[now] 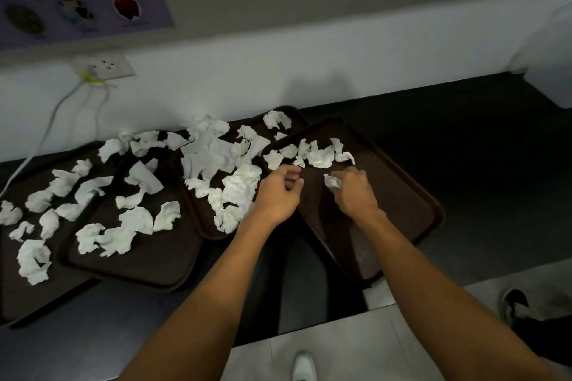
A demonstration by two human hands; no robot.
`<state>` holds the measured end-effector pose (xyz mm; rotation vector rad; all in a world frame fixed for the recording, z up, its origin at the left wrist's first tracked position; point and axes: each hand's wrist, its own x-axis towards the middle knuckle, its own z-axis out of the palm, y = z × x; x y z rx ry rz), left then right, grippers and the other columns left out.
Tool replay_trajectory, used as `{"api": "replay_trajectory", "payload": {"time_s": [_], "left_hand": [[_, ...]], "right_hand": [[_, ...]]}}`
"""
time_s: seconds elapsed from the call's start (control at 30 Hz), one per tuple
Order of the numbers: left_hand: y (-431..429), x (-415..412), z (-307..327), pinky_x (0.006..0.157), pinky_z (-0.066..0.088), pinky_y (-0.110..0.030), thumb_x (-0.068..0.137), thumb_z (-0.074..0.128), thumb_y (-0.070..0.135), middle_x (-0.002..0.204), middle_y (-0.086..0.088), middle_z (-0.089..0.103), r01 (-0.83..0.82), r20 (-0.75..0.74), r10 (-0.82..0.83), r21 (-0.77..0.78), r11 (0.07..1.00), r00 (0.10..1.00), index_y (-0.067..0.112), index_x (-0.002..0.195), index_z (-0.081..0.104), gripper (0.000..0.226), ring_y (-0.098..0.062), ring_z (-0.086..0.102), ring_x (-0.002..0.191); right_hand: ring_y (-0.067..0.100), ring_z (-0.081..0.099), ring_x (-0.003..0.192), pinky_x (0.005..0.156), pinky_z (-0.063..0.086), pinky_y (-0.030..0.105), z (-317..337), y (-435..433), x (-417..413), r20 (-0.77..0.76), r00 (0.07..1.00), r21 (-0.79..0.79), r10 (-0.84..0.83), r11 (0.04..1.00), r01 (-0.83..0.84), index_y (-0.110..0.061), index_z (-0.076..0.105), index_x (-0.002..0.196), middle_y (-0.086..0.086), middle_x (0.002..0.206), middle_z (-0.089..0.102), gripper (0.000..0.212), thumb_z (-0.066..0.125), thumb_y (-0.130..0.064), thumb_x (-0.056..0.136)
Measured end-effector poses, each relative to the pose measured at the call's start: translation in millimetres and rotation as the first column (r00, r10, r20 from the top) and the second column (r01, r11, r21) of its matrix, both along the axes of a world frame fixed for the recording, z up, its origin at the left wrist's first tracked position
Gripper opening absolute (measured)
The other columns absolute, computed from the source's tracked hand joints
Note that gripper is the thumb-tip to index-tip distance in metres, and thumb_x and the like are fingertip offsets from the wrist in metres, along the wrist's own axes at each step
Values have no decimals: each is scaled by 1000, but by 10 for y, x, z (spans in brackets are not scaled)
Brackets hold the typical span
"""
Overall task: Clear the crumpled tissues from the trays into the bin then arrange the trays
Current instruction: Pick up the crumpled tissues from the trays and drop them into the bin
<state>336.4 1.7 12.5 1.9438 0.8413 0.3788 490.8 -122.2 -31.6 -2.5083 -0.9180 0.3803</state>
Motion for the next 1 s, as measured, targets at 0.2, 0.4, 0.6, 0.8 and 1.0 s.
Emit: {"api": "replay_trajectory", "payload": {"time_s": [0.2,0.4,0.6,0.8,1.0], "left_hand": [[-3,227,-62,85,50,-16,96,66,21,107,8,66,55,-24,-55,16,998,998,20,123,66,27,-4,64,94],[-1,656,-67,94,55,-30,94,67,17,113,8,66,203,-39,-199,149,968,979,24,123,66,30,-8,65,100],[129,1241,-23,109,43,-46,90,70,20,135,-2,58,380,-224,-306,513,770,925,27,129,64,40,-22,49,129],[236,1605,-37,119,24,-53,92,68,33,157,-3,38,632,-596,-293,502,591,747,37,146,49,57,-30,29,147],[208,1641,-123,118,26,-48,92,68,30,148,1,50,578,-537,-271,561,593,799,35,111,74,20,-27,35,140]], "right_hand": [[27,58,103,85,56,37,-137,-101,-24,57,998,-2,15,1000,-15,-10,77,109,9,110,60,26,66,2,89],[16,61,87,73,52,25,-70,-288,-1,-15,999,79,-50,996,51,-11,78,99,3,106,60,19,69,3,88],[15,62,85,75,58,28,4,-441,23,-33,994,142,-101,984,105,-12,78,95,2,106,60,14,73,-1,88],[7,58,80,67,41,5,10,-556,80,-45,990,164,-133,977,138,-13,78,95,0,105,60,16,73,-1,88],[0,57,77,65,44,2,20,-651,65,-48,986,187,-159,968,165,-14,78,95,-2,103,61,14,74,-2,88]]}}
